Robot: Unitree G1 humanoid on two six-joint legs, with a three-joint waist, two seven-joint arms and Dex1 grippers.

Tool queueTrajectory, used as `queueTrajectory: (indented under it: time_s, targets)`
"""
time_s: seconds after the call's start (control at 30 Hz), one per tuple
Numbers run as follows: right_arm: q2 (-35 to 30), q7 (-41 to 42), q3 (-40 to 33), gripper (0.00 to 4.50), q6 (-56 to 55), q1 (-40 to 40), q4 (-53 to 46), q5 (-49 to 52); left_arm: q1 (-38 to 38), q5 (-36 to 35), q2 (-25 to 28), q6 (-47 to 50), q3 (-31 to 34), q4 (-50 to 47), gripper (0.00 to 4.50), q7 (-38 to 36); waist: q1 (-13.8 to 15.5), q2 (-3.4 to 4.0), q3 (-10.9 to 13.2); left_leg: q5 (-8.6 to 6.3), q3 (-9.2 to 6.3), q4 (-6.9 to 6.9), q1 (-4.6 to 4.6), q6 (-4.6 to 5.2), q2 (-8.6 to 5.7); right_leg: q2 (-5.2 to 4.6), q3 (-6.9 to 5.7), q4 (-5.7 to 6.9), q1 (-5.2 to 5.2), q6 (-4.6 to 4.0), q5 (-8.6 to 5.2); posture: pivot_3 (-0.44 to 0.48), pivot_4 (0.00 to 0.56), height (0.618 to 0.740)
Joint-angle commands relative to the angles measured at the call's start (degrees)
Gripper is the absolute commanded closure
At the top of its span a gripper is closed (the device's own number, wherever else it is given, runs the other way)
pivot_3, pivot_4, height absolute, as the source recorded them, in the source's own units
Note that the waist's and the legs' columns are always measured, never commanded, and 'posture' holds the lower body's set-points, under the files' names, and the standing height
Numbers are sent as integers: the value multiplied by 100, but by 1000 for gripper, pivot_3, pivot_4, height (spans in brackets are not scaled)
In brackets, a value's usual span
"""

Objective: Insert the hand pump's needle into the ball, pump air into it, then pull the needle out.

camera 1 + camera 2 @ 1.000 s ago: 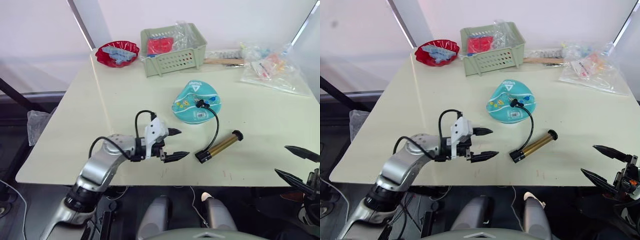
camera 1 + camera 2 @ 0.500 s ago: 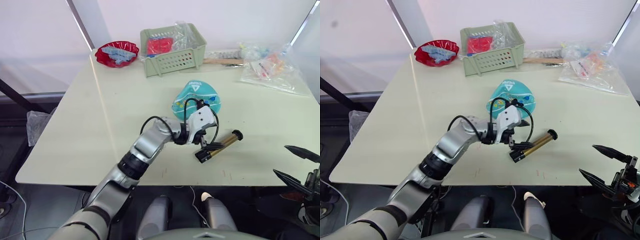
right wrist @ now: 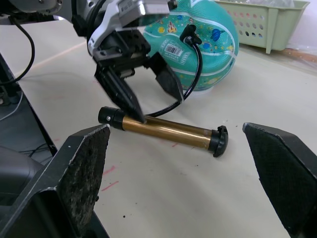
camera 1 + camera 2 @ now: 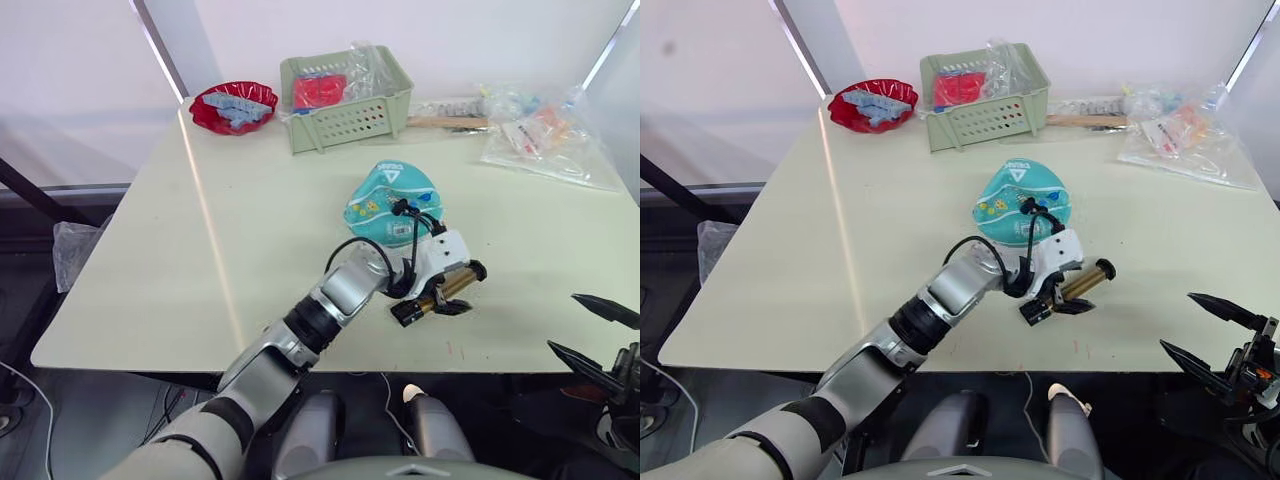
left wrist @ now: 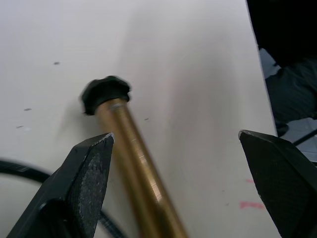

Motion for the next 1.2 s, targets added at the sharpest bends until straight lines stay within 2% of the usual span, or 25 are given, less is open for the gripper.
queueTrajectory:
  time_s: [0.03, 0.33, 0.53, 0.9, 0.97, 1.0, 1.03, 1.07, 1.1, 1.17, 1.2]
  targets:
    - [9, -18, -173, 0, -160, 41, -115, 12, -16, 60, -232, 288, -36, -77, 200, 168, 0, -2, 1, 0, 0, 0, 0, 0, 1, 0, 0, 0, 0, 0, 0, 0, 150, 737]
    - [-2, -62, -188, 0, -227, 129, -132, 31, 23, 597, -345, 322, -346, 236, 200, 586, 3, -6, 5, 0, -1, 0, 0, 0, 1, 1, 0, 0, 0, 1, 0, 0, 150, 737]
    - [21, -126, -178, 0, -272, 161, -177, 20, 43, 781, -437, 215, -293, 561, 200, 837, 3, -6, 6, 0, -1, 0, 0, 0, 0, -1, 0, 0, -1, 2, 0, 0, 150, 737]
    - [60, -214, -146, 0, -290, 190, -199, 8, 25, 935, -530, 50, -383, 1113, 200, 705, 2, -8, 7, 0, 0, 0, 0, 0, 0, -1, 0, 0, -1, 2, 1, 0, 150, 737]
    - [64, -219, -132, 0, -293, 165, -181, 3, 18, 950, -531, 17, -382, 1147, 734, 688, 1, -7, 7, 0, 0, 0, 0, 0, 0, -1, 0, 0, -1, 2, 1, 0, 150, 737]
    - [63, -222, -126, 0, -290, 151, -173, 3, 15, 957, -531, -2, -382, 1160, 796, 683, 1, -7, 7, 0, 0, 0, 0, 0, 0, -1, 0, 0, -1, 2, 1, 0, 150, 737]
    - [62, -224, -122, 0, -288, 142, -168, 3, 14, 964, -531, -14, -380, 1169, 1070, 678, 1, -7, 7, 0, 0, 0, 0, 0, 0, -1, 0, 0, -1, 2, 1, 0, 150, 737]
    - [66, -225, -111, 0, -273, 132, -170, 17, 17, 959, -526, -29, -370, 1163, 1588, 666, 1, -7, 7, 0, 0, 0, 0, 0, 0, -1, 0, 0, -1, 2, 1, 0, 150, 737]
    - [85, -235, -88, 0, -248, 129, -183, 34, 26, 958, -508, -56, -349, 1142, 2296, 642, 1, -7, 7, 0, 0, 0, 1, 0, 0, -1, 0, 0, -1, 2, 1, 0, 150, 737]
    - [142, -271, -17, 0, -212, 138, -239, 42, 82, 944, -379, -158, -313, 977, 2565, 544, 3, -6, 6, 0, 0, 0, 0, 0, 0, -1, 0, 0, -1, 2, 1, 0, 150, 737]
    - [166, -297, 10, 0, -188, 144, -272, 47, 117, 949, -291, -249, -321, 868, 2949, 482, 3, -6, 6, 0, 0, 0, 0, 0, 0, -1, 0, 0, -1, 2, 1, 0, 150, 737]
